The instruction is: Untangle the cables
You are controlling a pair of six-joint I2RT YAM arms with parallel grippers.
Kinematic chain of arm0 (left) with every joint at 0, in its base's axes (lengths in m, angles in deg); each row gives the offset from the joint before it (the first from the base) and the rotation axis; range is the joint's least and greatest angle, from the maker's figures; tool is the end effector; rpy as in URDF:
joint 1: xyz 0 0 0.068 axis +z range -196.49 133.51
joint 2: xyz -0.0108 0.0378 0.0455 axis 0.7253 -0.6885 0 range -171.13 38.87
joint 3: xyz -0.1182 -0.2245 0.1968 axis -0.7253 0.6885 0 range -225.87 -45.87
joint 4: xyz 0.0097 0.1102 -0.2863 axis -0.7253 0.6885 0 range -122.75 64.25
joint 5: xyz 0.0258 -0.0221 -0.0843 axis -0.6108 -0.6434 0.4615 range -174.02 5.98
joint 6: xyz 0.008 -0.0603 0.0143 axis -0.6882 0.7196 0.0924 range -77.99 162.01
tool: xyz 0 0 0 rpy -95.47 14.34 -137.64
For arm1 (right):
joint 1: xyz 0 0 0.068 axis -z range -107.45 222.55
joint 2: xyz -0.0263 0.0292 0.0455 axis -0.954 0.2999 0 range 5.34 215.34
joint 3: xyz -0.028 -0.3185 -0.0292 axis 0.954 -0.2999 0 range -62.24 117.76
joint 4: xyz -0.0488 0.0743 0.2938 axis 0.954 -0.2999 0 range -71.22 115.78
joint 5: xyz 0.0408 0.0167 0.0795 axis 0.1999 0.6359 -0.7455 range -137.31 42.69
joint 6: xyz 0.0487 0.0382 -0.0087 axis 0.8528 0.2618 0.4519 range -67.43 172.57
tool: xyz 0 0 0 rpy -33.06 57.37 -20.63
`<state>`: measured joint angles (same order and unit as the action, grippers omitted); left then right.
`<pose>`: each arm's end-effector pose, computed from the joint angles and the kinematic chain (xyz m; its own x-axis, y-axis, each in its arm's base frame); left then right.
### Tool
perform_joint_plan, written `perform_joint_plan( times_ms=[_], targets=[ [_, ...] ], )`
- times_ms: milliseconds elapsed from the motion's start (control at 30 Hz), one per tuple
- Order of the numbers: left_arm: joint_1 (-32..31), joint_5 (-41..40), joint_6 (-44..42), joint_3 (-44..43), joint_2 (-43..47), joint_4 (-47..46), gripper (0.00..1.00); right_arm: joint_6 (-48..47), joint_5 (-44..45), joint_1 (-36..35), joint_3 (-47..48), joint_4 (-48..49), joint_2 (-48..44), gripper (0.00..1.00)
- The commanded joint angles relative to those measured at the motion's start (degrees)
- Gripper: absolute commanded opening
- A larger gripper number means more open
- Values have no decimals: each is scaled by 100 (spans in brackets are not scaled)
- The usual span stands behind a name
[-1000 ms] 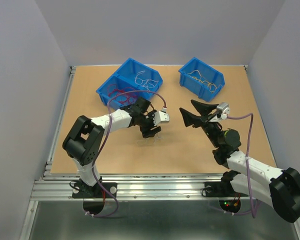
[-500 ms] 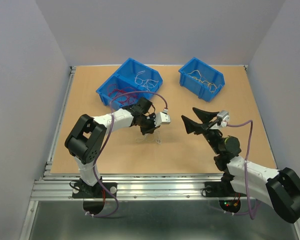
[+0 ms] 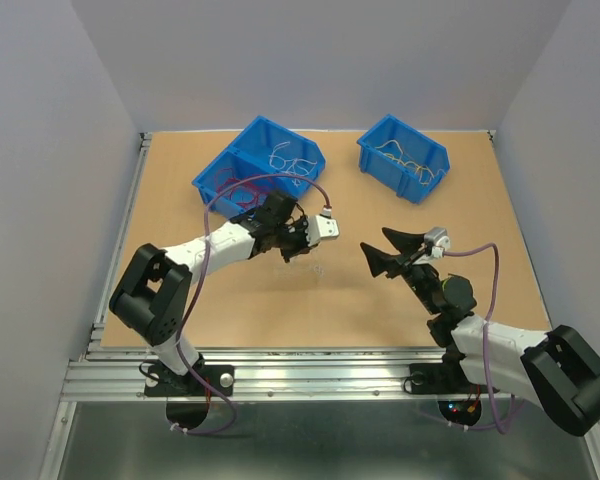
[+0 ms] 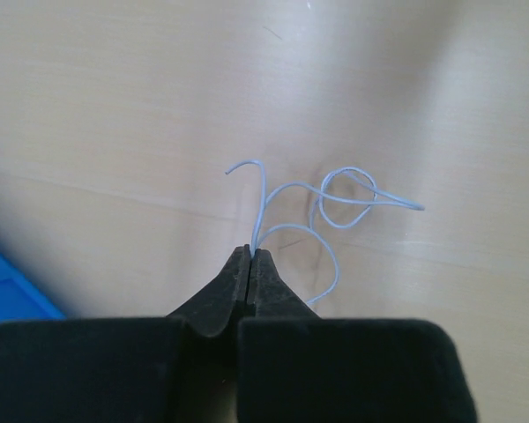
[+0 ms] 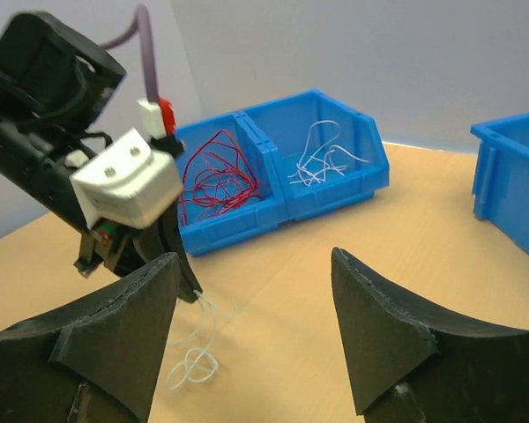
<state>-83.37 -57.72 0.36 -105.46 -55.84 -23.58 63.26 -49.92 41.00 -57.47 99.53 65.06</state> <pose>0.3100 -0.2590 0.2251 0.1089 0.6632 -0.7405 0.9628 0.1150 0.2446 0.1645 0.1035 0.2180 0.1660 0.3195 -0.9329 -0.6007 0.7830 0.1613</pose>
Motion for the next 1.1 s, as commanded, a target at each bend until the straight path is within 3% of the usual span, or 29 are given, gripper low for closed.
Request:
perform_joint_plan(
  times_ms=[0,200,300,367,533,667,800,1067],
  targets=[
    [58,-29,192,184,585,-608,0,-59,-55,26,23,3022,83,74],
    [85,-222,341,431,963,-1073,0,11,-817,26,198,2917,127,74],
    [137,-450,499,624,1165,-1443,0,247,-2543,26,662,2329,83,74],
    [173,-486,561,703,1280,-1593,0,502,-3251,17,927,2100,206,74],
    [392,-521,850,993,1728,-2102,0,1416,-5149,17,1622,2326,785,74],
    [489,-574,1000,1072,1904,-2279,0,2023,-5661,26,1763,3037,1119,74],
    [559,-565,1080,1081,1904,-2314,0,2147,-6014,17,1878,3039,1199,74],
    [603,-591,1133,1125,1992,-2411,0,1559,-5233,17,1413,3039,813,74]
  ],
)
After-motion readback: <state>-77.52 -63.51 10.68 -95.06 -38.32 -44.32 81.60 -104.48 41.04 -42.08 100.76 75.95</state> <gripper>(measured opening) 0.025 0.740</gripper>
